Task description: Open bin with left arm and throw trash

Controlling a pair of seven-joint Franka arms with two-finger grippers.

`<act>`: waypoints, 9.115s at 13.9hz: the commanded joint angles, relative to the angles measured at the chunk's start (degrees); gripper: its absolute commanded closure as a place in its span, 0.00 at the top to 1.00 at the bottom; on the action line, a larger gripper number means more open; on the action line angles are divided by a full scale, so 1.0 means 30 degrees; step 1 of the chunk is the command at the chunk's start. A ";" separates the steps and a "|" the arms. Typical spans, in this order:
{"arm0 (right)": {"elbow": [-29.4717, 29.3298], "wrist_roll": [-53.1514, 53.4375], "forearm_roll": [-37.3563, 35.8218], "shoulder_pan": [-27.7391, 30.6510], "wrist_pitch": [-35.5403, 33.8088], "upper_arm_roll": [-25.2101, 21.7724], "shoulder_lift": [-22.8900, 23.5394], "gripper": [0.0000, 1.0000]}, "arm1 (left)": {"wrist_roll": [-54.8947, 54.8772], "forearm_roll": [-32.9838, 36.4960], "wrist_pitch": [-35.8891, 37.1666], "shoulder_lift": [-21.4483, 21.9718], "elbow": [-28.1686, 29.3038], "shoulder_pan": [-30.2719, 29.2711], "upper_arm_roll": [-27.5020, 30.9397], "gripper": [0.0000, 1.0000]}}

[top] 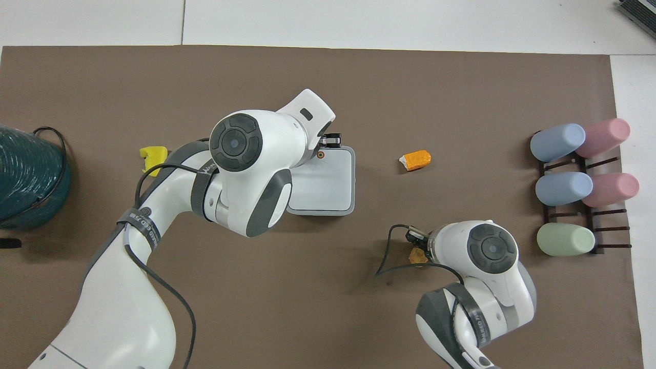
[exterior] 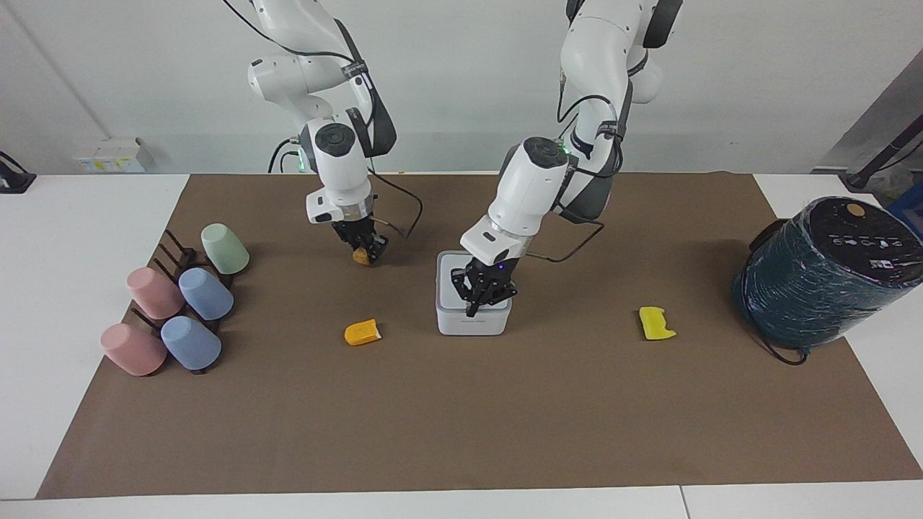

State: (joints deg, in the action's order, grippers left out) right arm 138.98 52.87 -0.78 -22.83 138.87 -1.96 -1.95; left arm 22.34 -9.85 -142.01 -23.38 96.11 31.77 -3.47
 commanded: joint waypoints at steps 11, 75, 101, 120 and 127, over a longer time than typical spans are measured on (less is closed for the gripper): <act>-0.8735 -0.3327 0.1165 0.2511 -0.6533 0.0009 0.1410 0.00 | 0.0083 -0.0114 0.3653 -0.0058 -0.1364 0.0339 0.0365 0.00; -1.1437 0.2556 -0.0326 0.1340 -0.2845 0.0067 0.7827 1.00 | -0.8501 0.4046 0.0754 0.1612 0.5815 -0.9769 0.0658 0.11; -1.0819 0.3118 -0.0297 0.1810 -0.1202 -0.0021 0.6951 0.00 | 0.3950 0.2054 0.6439 0.1319 -0.1159 0.0661 0.0336 0.56; -1.2895 0.5223 -0.0355 -0.2116 -0.3341 0.0272 0.5480 0.00 | -0.5247 0.4310 1.5108 0.1289 -0.6227 -0.7245 0.1215 0.87; -1.4129 0.6633 -0.0356 -0.3464 -0.3341 0.0272 0.6713 0.92 | -0.6333 0.4077 1.7865 0.1640 -0.8102 -0.7601 0.1128 0.88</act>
State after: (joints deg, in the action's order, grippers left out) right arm 98.45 71.71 -1.18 -33.52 129.71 -1.21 17.33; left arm 4.22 1.70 -89.74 -18.77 72.54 9.04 0.59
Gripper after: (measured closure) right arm 0.524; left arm 0.115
